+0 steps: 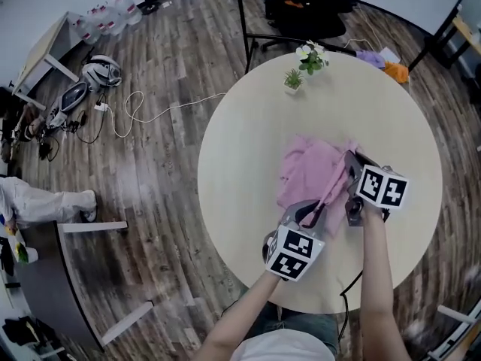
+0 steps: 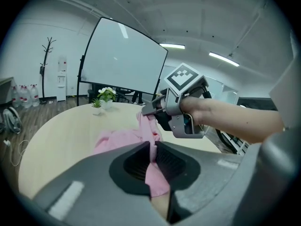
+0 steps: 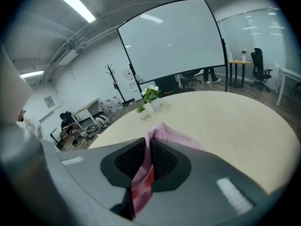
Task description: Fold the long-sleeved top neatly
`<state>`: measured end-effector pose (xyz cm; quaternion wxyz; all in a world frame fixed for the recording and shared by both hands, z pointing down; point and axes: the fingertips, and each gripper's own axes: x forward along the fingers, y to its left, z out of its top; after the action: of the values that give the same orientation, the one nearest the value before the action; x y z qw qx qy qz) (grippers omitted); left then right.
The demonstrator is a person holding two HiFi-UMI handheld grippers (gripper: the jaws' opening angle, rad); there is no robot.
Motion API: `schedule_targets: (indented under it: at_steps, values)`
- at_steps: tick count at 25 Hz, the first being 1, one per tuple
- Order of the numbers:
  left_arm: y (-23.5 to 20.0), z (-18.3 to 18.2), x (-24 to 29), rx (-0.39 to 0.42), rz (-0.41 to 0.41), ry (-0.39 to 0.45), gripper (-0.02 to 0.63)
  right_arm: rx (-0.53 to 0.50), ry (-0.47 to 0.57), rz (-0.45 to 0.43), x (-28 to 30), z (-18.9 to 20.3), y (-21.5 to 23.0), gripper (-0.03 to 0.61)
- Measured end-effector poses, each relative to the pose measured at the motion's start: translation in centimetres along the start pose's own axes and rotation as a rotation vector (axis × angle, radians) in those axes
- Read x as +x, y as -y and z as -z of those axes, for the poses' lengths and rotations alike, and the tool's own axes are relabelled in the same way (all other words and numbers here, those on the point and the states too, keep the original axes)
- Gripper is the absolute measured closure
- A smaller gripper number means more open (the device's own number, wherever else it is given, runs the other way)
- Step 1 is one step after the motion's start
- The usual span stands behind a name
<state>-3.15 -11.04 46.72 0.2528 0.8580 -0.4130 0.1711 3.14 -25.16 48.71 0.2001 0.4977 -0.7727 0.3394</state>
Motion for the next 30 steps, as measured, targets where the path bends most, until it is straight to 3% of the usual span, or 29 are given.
schedule_targets:
  at_steps: [9,14,17,20,24,30]
  values:
    - [-7.2,1.9,-2.1,-0.145,-0.089,0.005,0.572,-0.035,-0.064,-0.013,5.8,1.0,-4.9,0.517]
    - [-10.0,4.4,-2.2,-0.206,-0.096,-0.047,0.570,-0.079,-0.118,-0.020,9.0,2.8,-6.7,0.505]
    - [-10.5,5.8,-2.3,-0.270,-0.081,-0.067,0.568,-0.099,-0.133,-0.041,10.1,3.6,-7.6,0.469]
    - [-11.1,7.1,-2.5,-0.330,-0.084,-0.079,0.563,-0.104,-0.130,-0.086,10.8,3.8,-8.9,0.365]
    - [-12.3,8.8,-2.7,-0.398,-0.112,-0.093,0.561,-0.116,-0.097,-0.147,11.1,3.6,-10.5,0.280]
    - [-13.6,9.8,-3.6,-0.448,-0.136,-0.080,0.560,-0.153,-0.027,-0.151,9.2,2.9,-10.3,0.275]
